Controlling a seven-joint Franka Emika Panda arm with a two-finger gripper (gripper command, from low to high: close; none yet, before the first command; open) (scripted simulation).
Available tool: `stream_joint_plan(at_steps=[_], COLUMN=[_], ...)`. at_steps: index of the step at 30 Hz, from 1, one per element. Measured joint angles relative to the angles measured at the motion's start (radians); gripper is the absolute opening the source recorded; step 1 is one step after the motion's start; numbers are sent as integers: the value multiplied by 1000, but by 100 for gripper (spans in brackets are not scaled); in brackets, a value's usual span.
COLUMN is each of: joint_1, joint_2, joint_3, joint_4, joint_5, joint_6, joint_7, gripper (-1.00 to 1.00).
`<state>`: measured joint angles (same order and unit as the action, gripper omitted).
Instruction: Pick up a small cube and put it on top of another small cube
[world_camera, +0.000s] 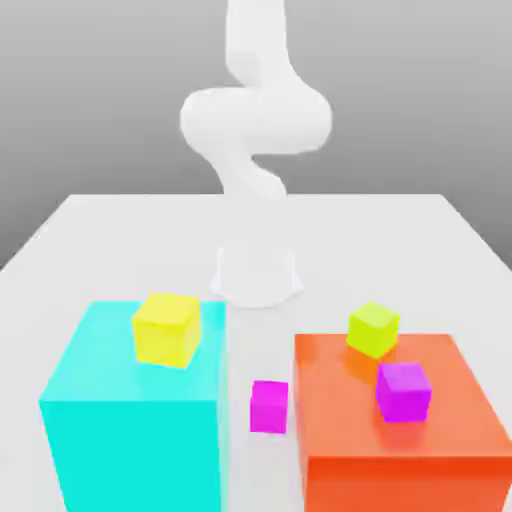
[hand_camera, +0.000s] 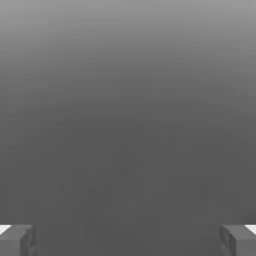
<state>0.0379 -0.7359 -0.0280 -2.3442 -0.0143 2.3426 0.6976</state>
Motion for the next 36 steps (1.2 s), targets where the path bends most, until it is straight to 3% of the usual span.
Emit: stream_joint_plan(at_steps=[17,27,31,36], joint_1=[226,300,266,151], joint_2=[436,693,773,948], joint_3=[-183,-224,-218,-62], joint_4=[-301,-477,-523,-494], joint_5=[-51,-39,49,194], joint_6=[290,460,563,707], joint_7=[-731,-1187,-1340,-1454], gripper=[0,0,0,0])
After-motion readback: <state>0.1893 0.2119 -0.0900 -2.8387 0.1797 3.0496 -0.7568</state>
